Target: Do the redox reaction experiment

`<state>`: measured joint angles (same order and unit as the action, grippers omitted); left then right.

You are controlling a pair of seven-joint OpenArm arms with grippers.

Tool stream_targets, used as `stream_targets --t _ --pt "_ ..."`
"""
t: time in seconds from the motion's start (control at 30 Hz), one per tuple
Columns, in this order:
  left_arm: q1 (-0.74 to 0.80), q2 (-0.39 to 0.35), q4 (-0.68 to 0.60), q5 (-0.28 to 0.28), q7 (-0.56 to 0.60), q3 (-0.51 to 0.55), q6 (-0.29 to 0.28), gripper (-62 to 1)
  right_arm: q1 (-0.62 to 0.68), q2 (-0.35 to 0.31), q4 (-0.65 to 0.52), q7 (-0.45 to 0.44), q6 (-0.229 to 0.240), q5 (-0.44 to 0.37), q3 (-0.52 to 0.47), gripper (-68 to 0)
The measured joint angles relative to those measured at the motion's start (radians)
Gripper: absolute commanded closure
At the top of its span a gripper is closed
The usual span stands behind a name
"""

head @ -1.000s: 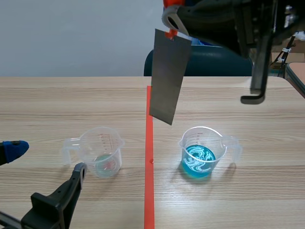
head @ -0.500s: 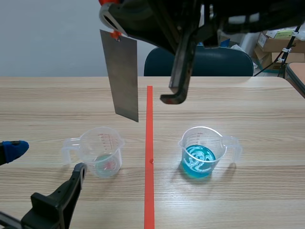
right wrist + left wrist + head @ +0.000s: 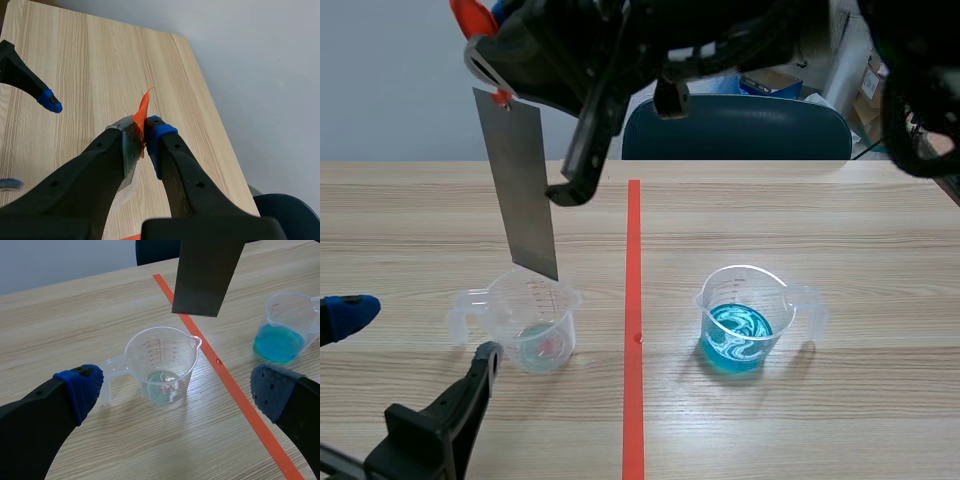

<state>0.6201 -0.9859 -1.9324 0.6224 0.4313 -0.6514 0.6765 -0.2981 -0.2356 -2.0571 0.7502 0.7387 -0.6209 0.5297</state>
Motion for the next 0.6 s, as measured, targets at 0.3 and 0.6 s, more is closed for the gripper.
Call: stream_targets --t 0.3,0.6 --pt "0.0 0.0 0.0 0.0 0.0 0.0 0.0 -62.3 -0.043 0.105 0.083 0.019 0.0 0.025 0.042 -0.6" --pt "0.0 0.0 0.0 0.007 0.0 0.0 0.0 -62.3 -0.075 0.178 0.158 0.042 0.0 0.056 0.062 -0.6"
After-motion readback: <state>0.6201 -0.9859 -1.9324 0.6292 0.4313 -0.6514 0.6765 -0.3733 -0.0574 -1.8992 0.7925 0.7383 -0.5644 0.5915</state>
